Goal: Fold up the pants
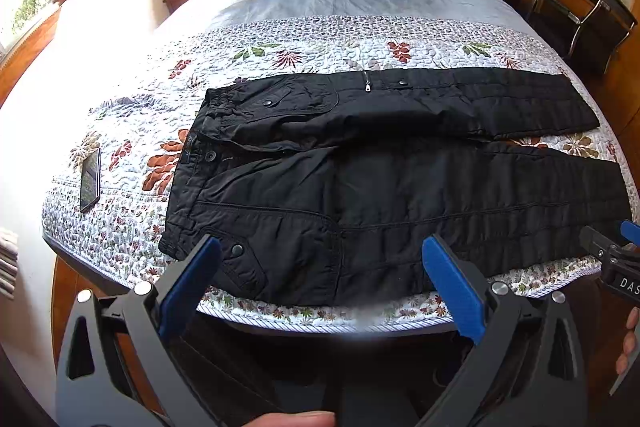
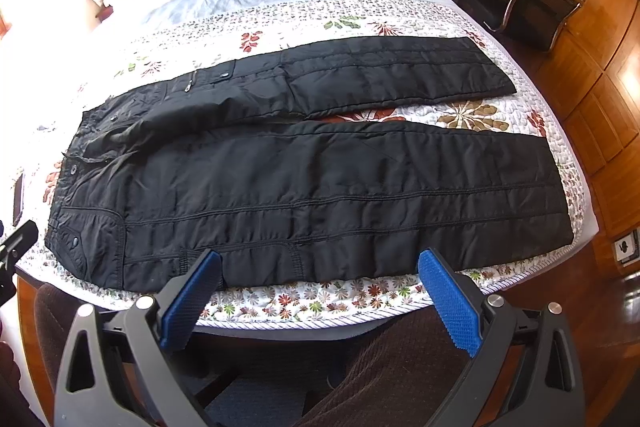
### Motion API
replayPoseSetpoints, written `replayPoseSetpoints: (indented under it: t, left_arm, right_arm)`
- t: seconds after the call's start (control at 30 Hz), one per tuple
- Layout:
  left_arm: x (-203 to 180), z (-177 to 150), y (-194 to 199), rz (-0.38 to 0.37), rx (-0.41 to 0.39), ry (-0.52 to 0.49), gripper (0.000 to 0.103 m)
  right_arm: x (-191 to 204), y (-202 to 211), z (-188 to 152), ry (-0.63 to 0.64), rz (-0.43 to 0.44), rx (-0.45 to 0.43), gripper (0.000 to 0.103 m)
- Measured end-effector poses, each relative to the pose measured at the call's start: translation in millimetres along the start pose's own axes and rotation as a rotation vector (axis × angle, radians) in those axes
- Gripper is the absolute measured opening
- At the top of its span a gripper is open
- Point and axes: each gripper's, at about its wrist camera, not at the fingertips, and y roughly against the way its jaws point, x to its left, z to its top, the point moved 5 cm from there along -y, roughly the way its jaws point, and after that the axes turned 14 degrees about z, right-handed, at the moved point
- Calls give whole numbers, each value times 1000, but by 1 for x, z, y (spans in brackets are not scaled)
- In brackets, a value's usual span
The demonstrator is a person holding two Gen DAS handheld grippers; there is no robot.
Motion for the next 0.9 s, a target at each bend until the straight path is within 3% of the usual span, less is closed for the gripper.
replayPoseSetpoints:
  t: [0.9]
  left_arm:
    - [-10,3,-23,5,20,-8,101]
  right_arm:
    - [-7,-10,13,10,15,-7,100]
